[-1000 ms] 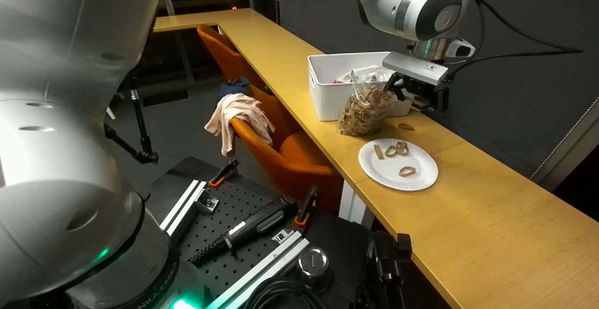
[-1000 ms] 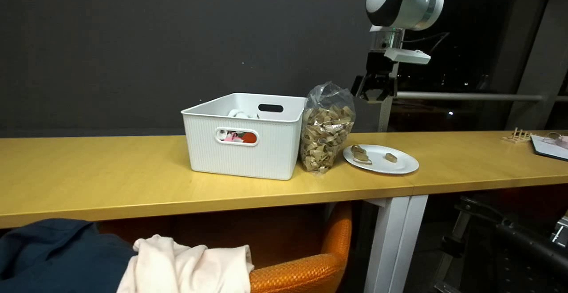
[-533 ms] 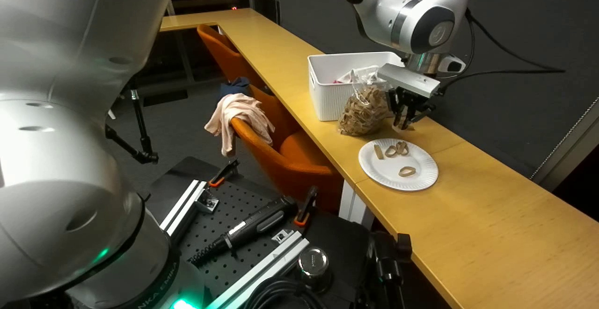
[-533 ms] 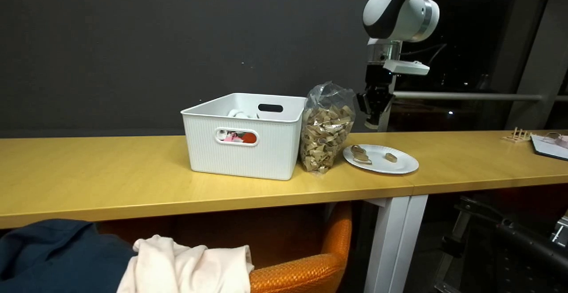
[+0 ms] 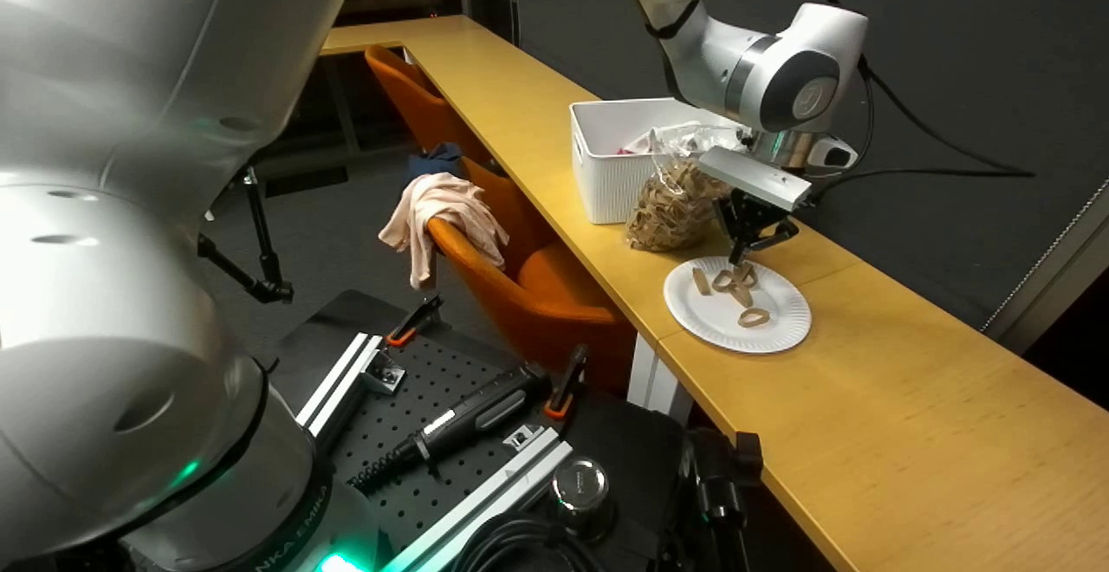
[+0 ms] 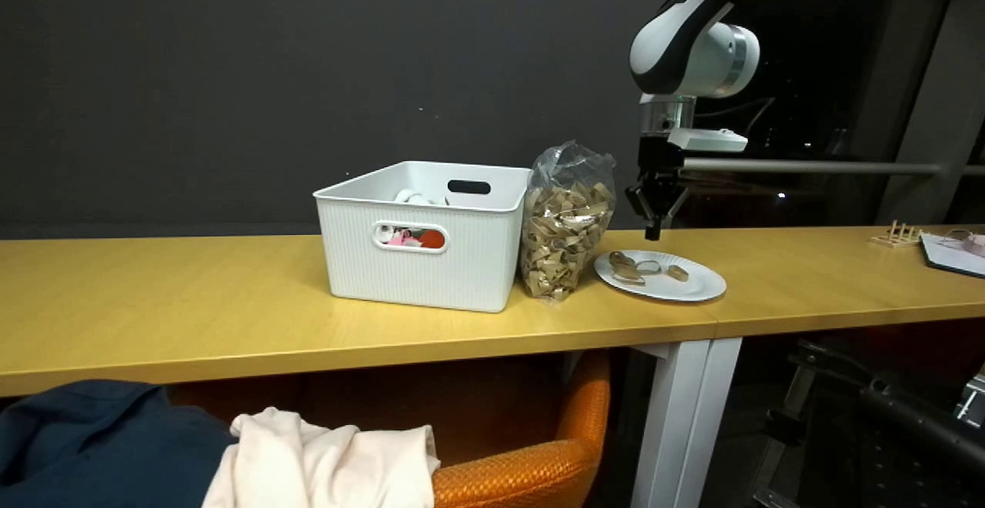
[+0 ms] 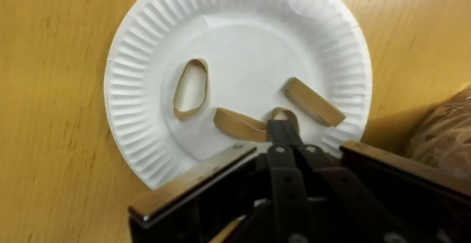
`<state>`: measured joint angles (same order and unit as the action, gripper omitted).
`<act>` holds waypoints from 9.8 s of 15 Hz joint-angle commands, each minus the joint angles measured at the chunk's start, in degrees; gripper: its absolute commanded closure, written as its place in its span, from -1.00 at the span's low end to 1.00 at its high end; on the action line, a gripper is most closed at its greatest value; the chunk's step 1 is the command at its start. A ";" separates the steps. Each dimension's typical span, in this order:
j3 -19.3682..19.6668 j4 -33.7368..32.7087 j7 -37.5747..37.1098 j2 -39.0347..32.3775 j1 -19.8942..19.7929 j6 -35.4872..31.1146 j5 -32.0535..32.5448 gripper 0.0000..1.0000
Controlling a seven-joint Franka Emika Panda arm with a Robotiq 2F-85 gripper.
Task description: Remove some rubber bands from the plastic bag and then put them on the white plate
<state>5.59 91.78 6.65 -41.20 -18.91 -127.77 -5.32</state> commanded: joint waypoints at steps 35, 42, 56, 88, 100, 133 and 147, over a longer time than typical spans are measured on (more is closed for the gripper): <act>-3.90 -7.07 9.90 2.15 7.73 -2.68 2.02 0.46; -4.23 -11.05 10.13 -2.27 7.23 1.54 1.55 0.13; -4.55 -21.92 10.40 -10.53 7.32 9.21 1.84 0.36; 2.74 6.17 3.95 12.35 -0.24 -0.76 -2.87 0.95; 0.30 -2.12 0.59 -2.41 0.27 -2.47 -2.26 -0.09; -4.46 8.96 7.05 14.40 8.68 -20.64 6.19 0.16; -3.45 3.79 7.38 6.01 7.85 -18.38 6.99 1.00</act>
<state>2.86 99.21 12.06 -32.40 -10.62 -147.23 1.67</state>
